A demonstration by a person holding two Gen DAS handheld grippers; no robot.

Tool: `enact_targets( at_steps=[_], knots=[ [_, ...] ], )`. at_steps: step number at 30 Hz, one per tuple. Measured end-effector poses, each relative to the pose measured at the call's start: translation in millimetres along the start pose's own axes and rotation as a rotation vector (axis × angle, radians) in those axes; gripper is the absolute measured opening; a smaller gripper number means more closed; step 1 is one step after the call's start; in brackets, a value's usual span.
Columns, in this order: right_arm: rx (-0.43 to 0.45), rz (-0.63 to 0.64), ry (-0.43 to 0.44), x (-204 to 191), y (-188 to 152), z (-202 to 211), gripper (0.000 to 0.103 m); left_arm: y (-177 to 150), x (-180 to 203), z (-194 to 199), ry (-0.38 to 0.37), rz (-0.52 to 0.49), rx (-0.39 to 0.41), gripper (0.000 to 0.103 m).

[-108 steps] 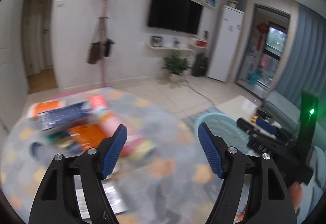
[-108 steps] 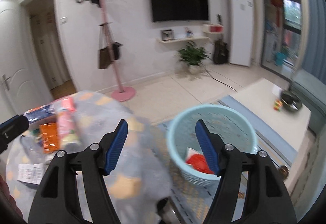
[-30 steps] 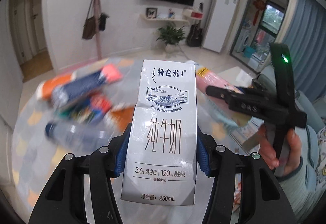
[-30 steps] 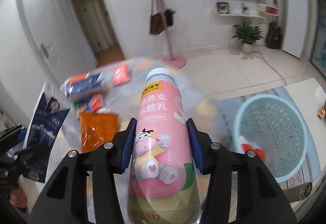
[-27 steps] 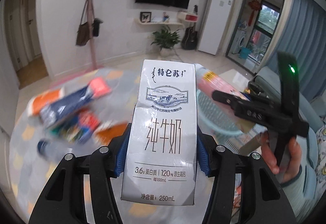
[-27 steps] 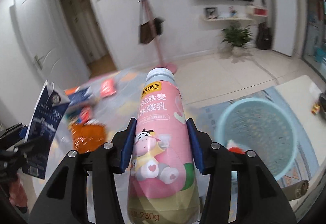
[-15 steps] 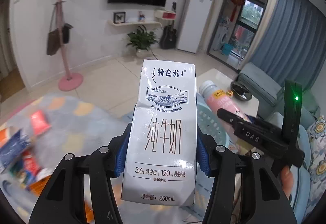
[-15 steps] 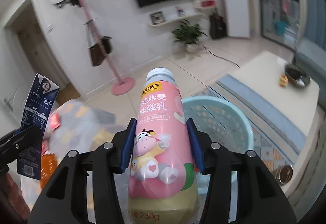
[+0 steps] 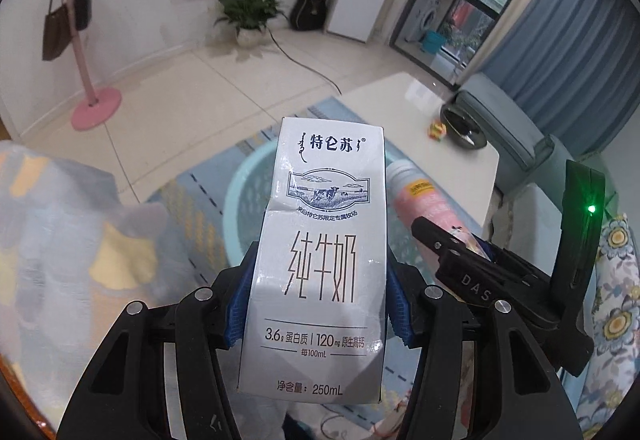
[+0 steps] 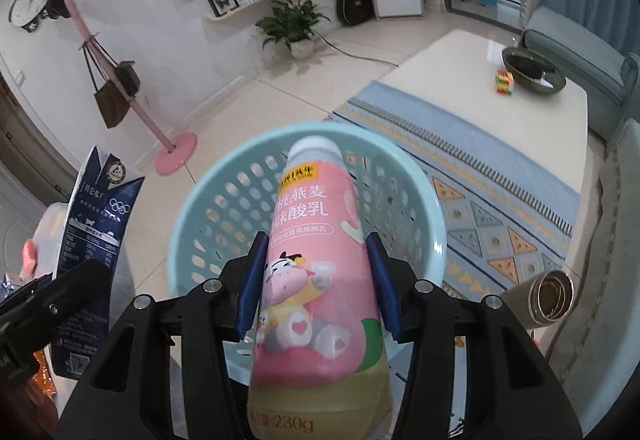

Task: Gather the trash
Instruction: 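Release the yogurt bottle into the basket with the right tool while the left tool carries the carton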

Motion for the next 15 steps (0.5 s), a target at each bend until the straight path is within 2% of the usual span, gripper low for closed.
enact_targets(
  at_steps=[3, 8, 15],
  knots=[
    [0.011, -0.012, 0.003, 5.0, 3.5, 0.3, 0.047, -1.4, -1.2, 0.6, -0.006, 0.010, 0.004, 0.061],
    [0.030, -0.002, 0.012, 3.6, 10.6, 8.0, 0.047, 0.4, -3.5, 21.1, -0.007, 0.013, 0.051, 0.064],
    [0.039, 0.048, 0.035, -17.3, -3.2, 27.2, 0.047, -6.3, -5.1, 49.0, 0.010, 0.028, 0.094, 0.065]
  ],
)
Point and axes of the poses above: each gripper's, at about its wrist camera, not at the fingertips, and z roughly against the way its jaws point, x to its right, y to its top, the point moved 10 cm from there along -z, roughly the way its jaws point, and after that the axes turned 1 degree about y, right-handed, at the moved point
